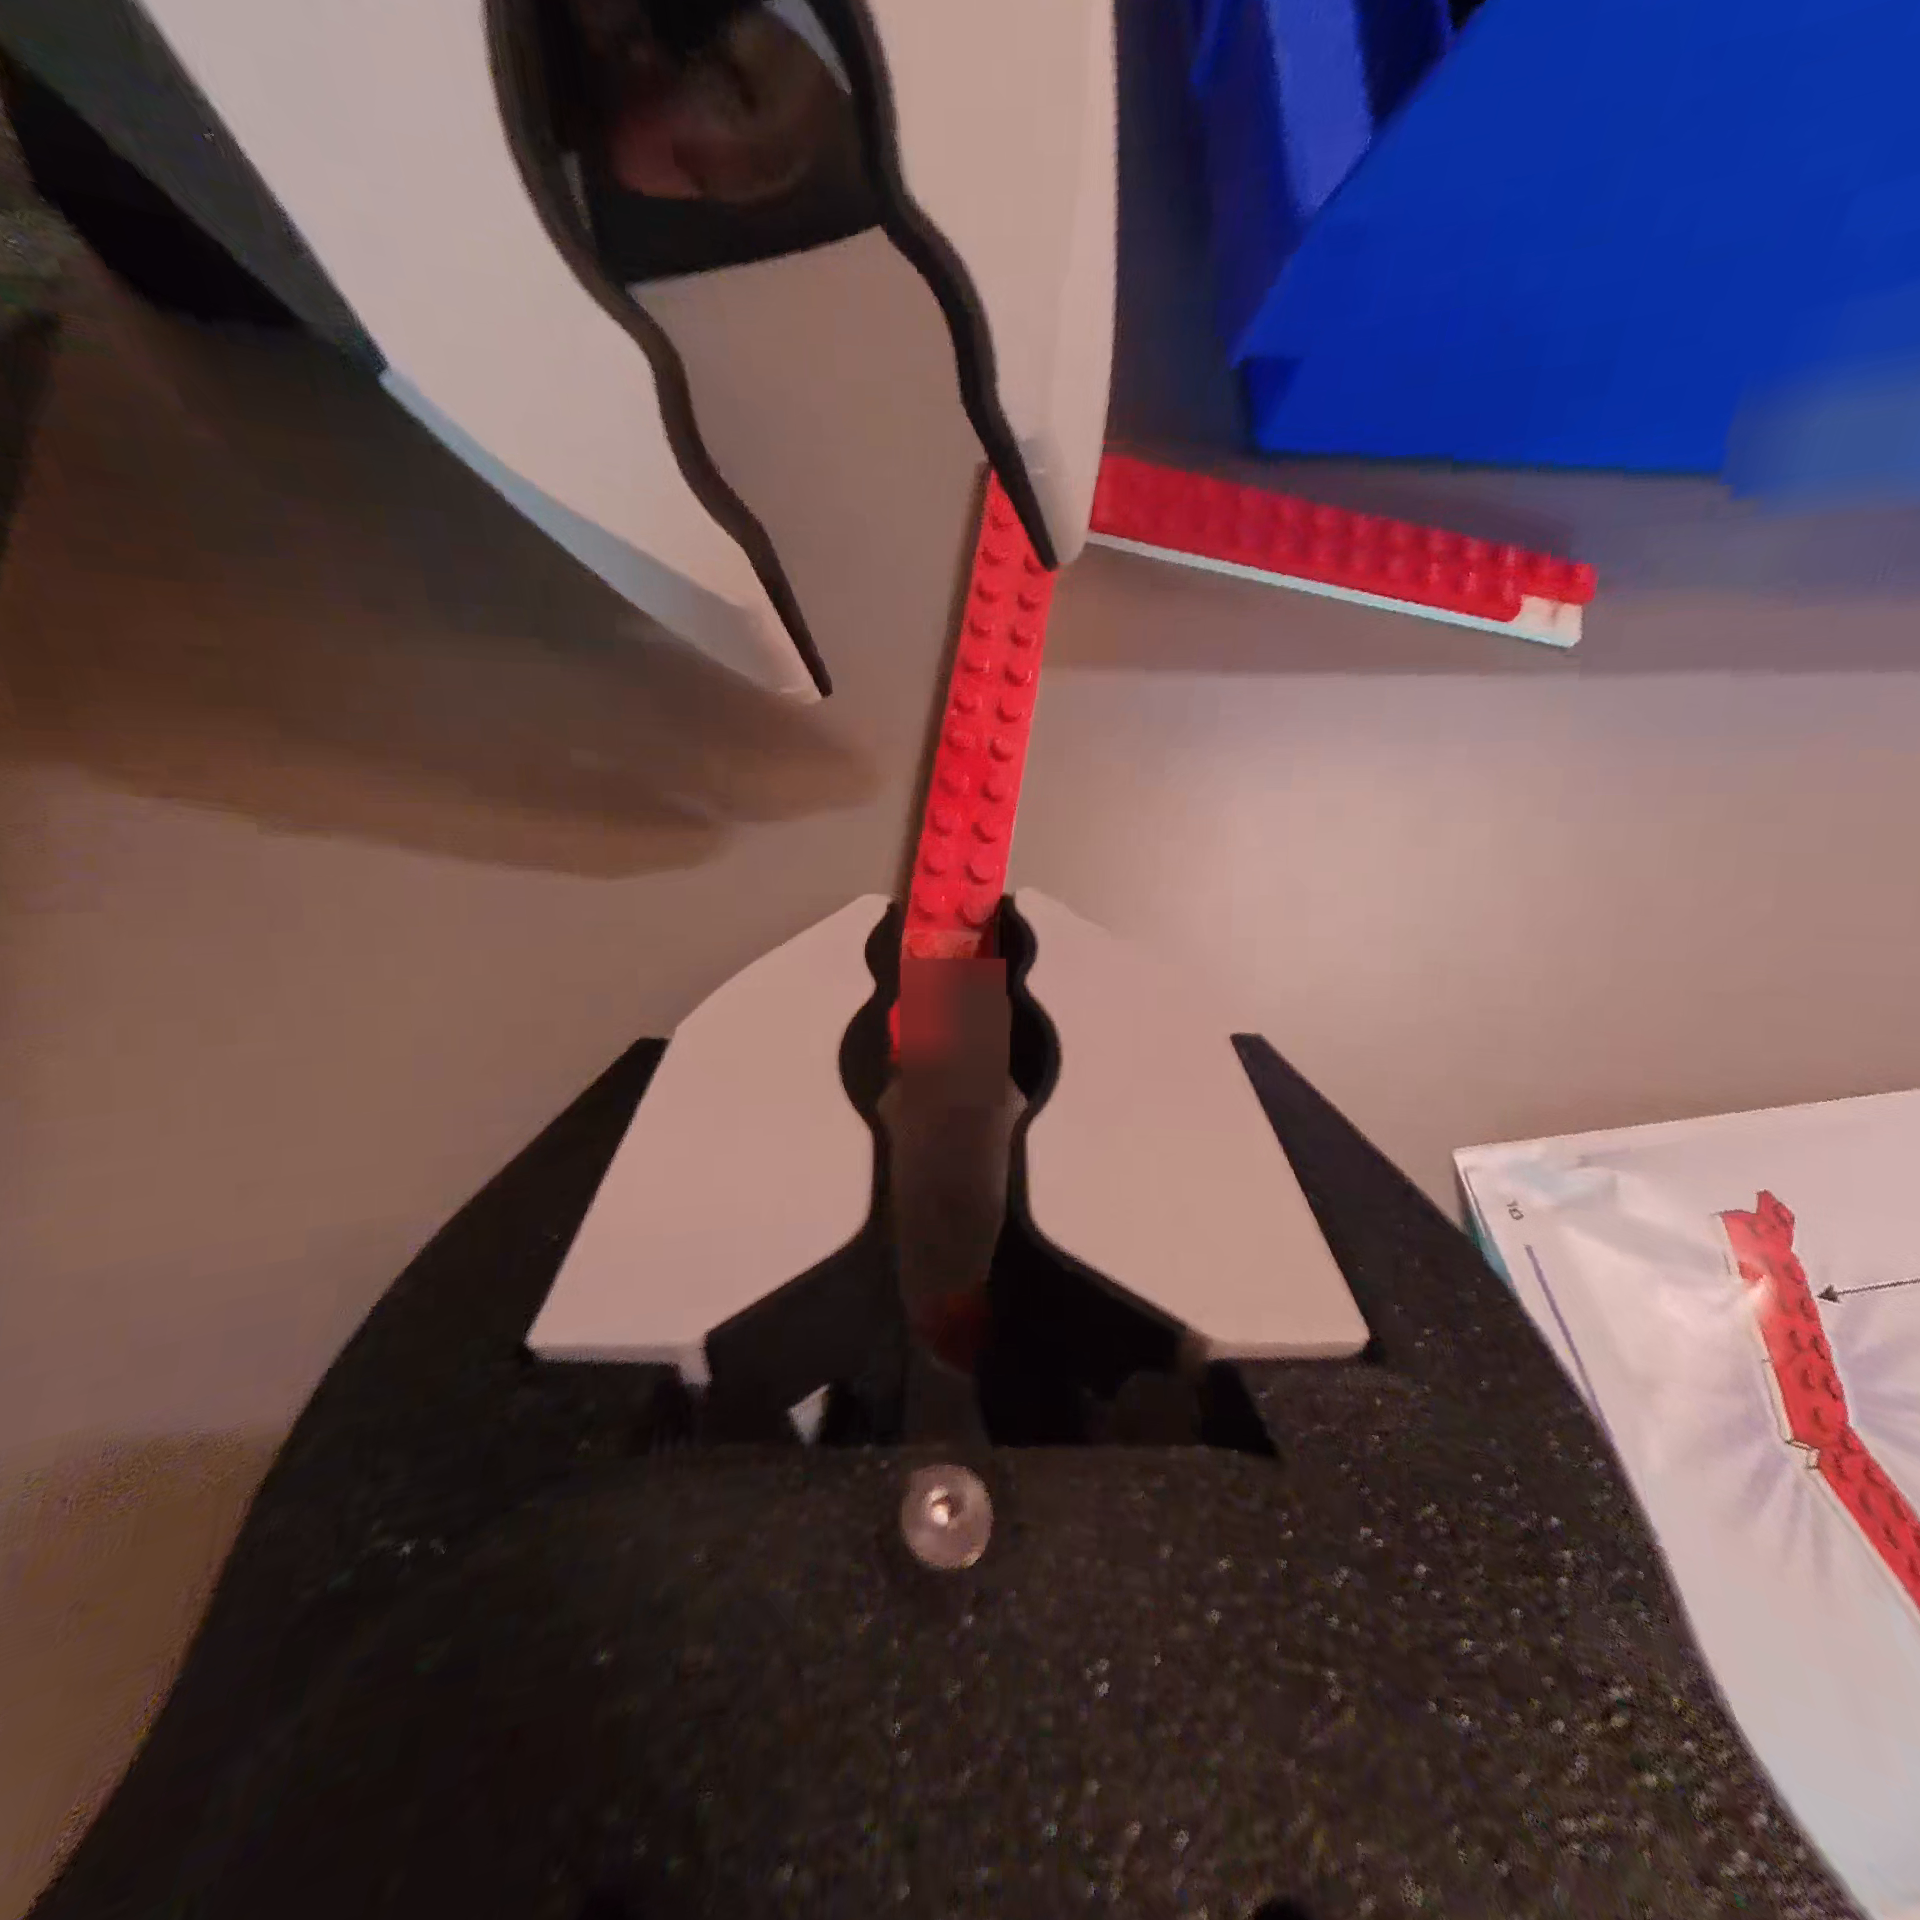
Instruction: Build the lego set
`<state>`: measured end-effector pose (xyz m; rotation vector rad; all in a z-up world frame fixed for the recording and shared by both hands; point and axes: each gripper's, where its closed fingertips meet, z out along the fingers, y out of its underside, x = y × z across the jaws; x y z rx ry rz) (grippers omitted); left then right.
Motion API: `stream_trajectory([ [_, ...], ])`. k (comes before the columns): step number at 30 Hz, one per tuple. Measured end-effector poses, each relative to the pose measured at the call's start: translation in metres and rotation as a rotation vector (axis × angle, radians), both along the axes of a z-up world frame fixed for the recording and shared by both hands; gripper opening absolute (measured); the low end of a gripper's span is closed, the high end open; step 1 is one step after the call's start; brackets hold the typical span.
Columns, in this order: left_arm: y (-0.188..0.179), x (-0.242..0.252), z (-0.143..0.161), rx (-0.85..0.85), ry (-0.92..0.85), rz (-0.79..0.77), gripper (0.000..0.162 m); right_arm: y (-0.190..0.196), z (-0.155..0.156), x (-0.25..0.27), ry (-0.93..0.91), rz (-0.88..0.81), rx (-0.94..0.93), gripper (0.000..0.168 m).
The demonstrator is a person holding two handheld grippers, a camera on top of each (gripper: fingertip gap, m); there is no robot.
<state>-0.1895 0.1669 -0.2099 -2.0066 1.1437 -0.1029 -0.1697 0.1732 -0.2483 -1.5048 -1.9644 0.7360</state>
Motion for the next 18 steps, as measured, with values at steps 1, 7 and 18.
stream_trajectory([
  [1, -0.001, 0.006, -0.002, -0.009, 0.006, -0.022, 0.034, -0.001, 0.000, 0.007, -0.012, 0.044, 0.004, 0.018],
  [7, -0.006, 0.059, -0.025, -0.086, 0.097, -0.198, 0.034, 0.015, 0.036, 0.068, 0.025, 0.094, -0.143, 0.031],
  [18, 0.003, 0.067, -0.035, -0.109, 0.105, -0.175, 0.030, -0.006, 0.019, 0.157, -0.005, -0.071, -0.040, 0.040],
])
